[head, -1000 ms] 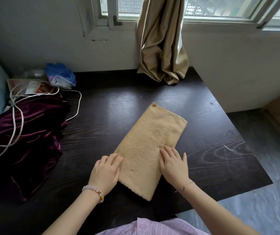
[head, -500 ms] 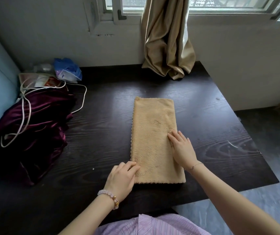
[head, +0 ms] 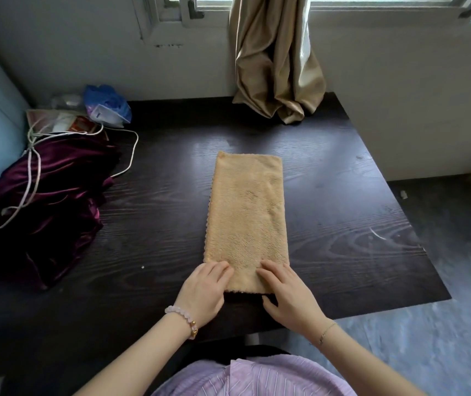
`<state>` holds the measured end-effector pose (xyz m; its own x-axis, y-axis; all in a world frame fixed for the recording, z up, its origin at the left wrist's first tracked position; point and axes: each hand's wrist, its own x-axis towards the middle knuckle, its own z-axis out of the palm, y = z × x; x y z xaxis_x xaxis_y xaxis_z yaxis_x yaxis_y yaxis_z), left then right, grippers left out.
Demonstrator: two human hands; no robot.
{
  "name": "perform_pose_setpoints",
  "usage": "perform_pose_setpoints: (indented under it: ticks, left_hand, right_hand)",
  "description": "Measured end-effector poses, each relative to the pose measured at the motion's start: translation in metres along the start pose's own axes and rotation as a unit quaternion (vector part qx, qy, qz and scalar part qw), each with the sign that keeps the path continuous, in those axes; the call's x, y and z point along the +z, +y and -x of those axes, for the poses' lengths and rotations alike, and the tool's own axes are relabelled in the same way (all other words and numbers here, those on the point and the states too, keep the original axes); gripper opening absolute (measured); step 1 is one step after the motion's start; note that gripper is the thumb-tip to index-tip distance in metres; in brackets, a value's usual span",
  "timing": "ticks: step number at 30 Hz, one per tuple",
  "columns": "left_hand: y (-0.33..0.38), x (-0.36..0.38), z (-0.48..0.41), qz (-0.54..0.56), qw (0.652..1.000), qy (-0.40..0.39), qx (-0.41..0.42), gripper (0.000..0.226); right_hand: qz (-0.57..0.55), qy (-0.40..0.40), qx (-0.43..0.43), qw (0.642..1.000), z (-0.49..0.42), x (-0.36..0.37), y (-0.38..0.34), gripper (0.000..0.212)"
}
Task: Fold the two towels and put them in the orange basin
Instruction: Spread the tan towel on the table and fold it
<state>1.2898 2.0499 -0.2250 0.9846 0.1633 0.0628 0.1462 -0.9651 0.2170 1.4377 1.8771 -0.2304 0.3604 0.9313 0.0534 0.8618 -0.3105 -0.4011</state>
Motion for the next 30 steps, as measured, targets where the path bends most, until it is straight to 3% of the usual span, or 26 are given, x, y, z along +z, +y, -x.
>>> perform_pose_setpoints:
  ticks: [5,10,15,19,22,26,30]
  left_hand:
    - [-0.002,0.001,-0.010,-0.028,1.000,-0.006,0.009,0.052]
    - [-0.003,-0.011,-0.023,0.016,0.999,0.011,-0.045,0.036]
    - [-0.006,-0.013,-0.024,0.043,0.997,0.009,-0.065,0.035]
    - [-0.006,-0.013,-0.018,0.057,0.997,0.011,-0.045,0.014]
    - [-0.001,-0.016,-0.014,0.042,0.999,-0.011,-0.013,0.036]
    - [0.004,-0.014,-0.013,-0.011,0.999,-0.028,0.018,0.068]
    - [-0.001,-0.013,-0.012,-0.004,1.000,-0.023,-0.001,0.077]
  right_hand:
    - [-0.004,-0.021,0.011,1.000,-0.004,0.000,0.006,0.054]
    - [0.005,-0.024,0.011,1.000,-0.006,-0.003,0.005,0.052]
    - [0.007,-0.025,0.010,1.000,-0.011,-0.008,0.008,0.052]
    - [-0.001,0.002,0.018,1.000,-0.013,-0.008,0.012,0.038]
    - [-0.046,0.023,0.036,0.998,-0.013,-0.010,0.011,0.039]
    - [-0.076,-0.011,0.042,0.996,-0.008,-0.019,0.016,0.035]
    - [-0.093,-0.052,0.049,0.993,0.001,-0.028,0.020,0.039]
